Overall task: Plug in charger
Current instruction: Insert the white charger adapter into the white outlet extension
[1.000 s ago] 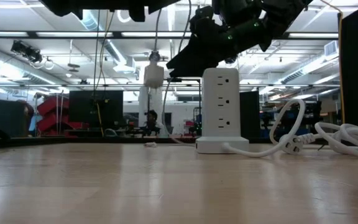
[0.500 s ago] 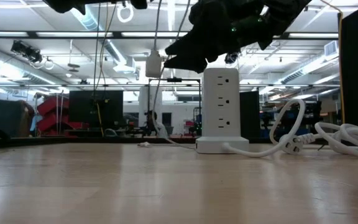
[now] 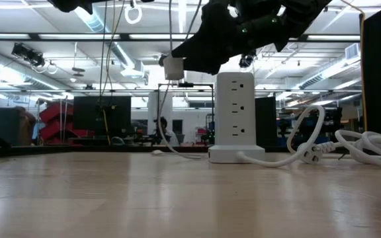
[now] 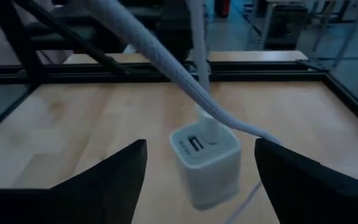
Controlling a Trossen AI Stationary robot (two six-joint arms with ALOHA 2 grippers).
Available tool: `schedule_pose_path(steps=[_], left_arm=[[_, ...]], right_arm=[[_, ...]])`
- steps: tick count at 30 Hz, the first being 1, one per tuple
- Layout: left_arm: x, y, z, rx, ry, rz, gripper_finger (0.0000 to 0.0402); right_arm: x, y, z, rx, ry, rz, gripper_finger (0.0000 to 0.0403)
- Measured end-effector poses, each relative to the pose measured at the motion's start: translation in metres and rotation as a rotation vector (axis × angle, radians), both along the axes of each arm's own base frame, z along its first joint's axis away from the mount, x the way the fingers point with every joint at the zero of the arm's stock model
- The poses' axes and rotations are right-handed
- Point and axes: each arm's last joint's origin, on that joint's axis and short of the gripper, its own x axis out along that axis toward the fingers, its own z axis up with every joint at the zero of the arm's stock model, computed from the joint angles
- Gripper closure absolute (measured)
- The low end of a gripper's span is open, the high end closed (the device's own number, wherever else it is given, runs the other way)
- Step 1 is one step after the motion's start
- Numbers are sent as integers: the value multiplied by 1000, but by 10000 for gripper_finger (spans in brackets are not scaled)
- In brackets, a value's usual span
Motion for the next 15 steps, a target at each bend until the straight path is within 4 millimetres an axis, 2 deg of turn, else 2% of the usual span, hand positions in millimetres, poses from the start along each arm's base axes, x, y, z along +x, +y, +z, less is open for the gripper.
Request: schedule_pose_path(steps=[15], left_arm=[[-3,-1,10,18,-108,-52,401]], right_arm=[[1,2,4,20,-44,86,137]])
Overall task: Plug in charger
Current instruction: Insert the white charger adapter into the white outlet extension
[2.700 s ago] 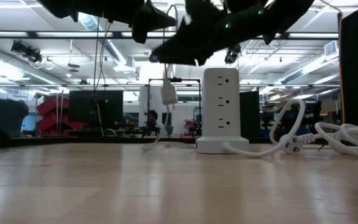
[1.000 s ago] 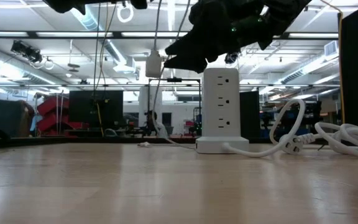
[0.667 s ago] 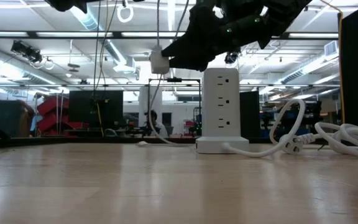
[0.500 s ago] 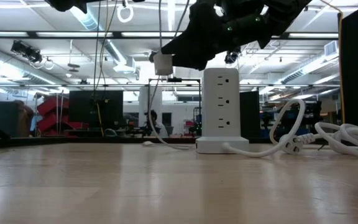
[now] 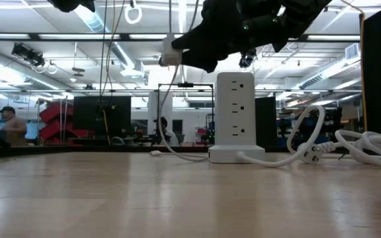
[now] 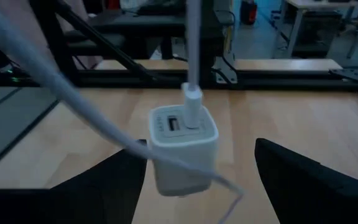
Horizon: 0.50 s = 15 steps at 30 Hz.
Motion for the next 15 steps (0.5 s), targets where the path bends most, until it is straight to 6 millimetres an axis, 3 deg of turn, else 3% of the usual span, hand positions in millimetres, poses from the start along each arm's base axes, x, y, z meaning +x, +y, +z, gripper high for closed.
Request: schedule_pose_path(steps=[9,15], left_arm=[[0,-1,1,5,-11,-20,401],[-1,-1,3,9,-34,-36,401]], right_arm=[[1,0,2,23,-21,11,170],[3,0,-2,36,-22,8,164]])
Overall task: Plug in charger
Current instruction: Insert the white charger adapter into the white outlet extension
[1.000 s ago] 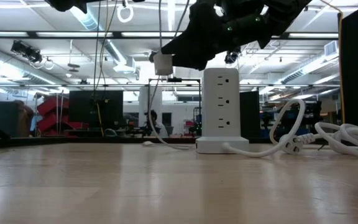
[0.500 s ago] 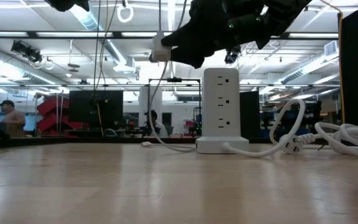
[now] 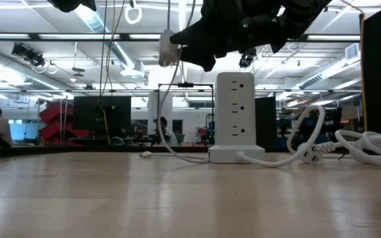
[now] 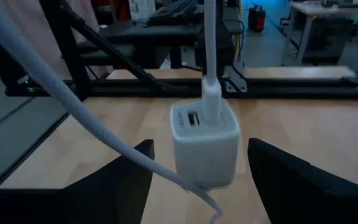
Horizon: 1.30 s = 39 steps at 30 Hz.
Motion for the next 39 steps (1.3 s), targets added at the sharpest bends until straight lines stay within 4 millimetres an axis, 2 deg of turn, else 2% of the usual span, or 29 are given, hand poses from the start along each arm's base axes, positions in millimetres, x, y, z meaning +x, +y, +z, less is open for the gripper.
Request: schedule_pose_path(steps=[6,13,16,29,34,39], left_arm=[[1,0,-2,-19,11,-16,401],[3,2,-6,-41,60,49,401],[0,3,-6,-51,86,82,401],[-30,6,-2,-72,290,229,401],[-41,6,1,-122,318,223,401],[-39,6,-5,-136,359,224,402]], right_arm=[[10,-1,-11,7,-3,-2,165],[16,-2,-16,-1,16,-7,248],[13,-1,-10,-1,23,-7,260],[5,-9,-12,-19,121,-39,213],[7,-9,-7,-47,63,-69,207],[9,-8,1,-31,-18,-50,216]])
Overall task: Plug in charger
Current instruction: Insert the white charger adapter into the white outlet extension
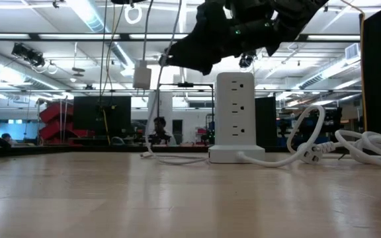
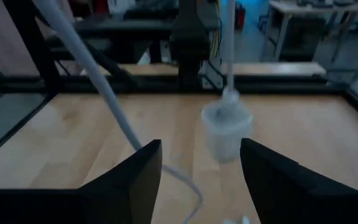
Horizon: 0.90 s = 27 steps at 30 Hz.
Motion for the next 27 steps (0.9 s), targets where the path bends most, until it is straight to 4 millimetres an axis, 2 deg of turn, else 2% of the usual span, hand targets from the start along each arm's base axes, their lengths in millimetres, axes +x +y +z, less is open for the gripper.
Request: schedule_pose_path(steps=[10,16,20,27], left_arm=[[0,5,-7,31,75,184,401],[-3,8,-18,54,196,292,402],[-7,8,-30,33,316,309,402],[-15,8,-46,-24,483,327,402]], right_arm=[[-1,15,-1,17,2,234,219],[-2,21,10,38,-109,430,234],[-1,18,20,35,-204,423,238],[-5,-7,37,68,-349,334,227]])
